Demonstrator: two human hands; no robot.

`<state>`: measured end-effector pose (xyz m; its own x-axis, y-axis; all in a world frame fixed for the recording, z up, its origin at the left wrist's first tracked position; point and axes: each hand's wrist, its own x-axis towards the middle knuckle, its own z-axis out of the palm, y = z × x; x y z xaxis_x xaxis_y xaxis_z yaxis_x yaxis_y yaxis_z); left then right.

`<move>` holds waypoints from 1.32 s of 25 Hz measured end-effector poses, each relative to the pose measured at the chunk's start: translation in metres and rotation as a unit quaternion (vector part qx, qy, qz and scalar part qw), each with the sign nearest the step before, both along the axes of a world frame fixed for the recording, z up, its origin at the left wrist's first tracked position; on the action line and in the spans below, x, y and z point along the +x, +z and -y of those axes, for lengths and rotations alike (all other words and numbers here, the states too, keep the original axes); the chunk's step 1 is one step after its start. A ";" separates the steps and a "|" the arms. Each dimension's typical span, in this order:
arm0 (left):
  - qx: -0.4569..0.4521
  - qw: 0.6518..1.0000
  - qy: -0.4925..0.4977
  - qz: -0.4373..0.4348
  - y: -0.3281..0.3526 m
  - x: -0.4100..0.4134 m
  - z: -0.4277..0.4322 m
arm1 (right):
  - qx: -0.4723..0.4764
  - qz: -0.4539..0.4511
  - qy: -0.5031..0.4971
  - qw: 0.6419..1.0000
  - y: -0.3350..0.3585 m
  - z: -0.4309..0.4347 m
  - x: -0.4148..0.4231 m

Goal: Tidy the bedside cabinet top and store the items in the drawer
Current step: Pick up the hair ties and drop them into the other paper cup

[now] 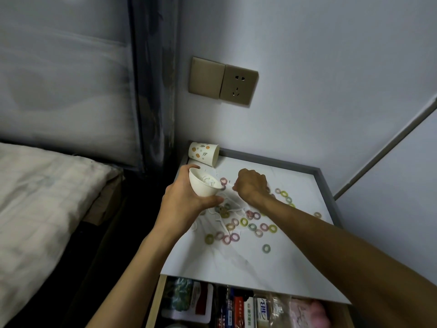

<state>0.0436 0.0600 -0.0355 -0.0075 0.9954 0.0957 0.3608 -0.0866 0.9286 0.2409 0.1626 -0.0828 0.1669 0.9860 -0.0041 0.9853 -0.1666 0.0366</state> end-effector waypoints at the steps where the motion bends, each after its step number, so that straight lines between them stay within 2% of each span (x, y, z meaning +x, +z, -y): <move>1: 0.000 1.000 -0.001 -0.001 0.000 0.000 0.000 | -0.003 0.014 0.010 1.000 0.000 0.000 0.000; 5: 0.000 1.000 -0.004 -0.003 0.001 -0.001 0.001 | -0.061 0.052 0.062 0.995 0.002 0.004 0.000; 7: -0.001 1.000 -0.006 0.000 0.002 -0.002 0.000 | -0.081 0.016 0.059 0.995 0.010 0.005 0.004; 11: -0.002 1.000 -0.007 0.007 0.002 -0.001 0.000 | -0.048 -0.101 0.027 0.993 0.031 0.005 0.026; 14: -0.001 1.000 -0.005 0.001 0.003 0.002 0.001 | -0.053 -0.118 0.035 0.991 0.031 0.016 0.035; 23: -0.005 1.000 -0.003 -0.007 0.002 0.004 0.001 | -0.056 -0.039 0.041 0.997 0.006 0.033 0.023; 29: -0.002 1.000 -0.003 -0.018 0.003 0.004 0.002 | -0.060 0.136 0.127 0.981 0.018 0.035 0.002; 33: 0.003 1.000 -0.002 -0.016 0.002 0.003 0.003 | -0.105 0.169 0.188 0.962 0.019 0.035 -0.003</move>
<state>0.0466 0.0574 -0.0333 0.0003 0.9948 0.1018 0.3903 -0.0939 0.9159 0.2381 0.1275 -0.0640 -0.1753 0.9602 -0.2173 0.9004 0.2456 0.3591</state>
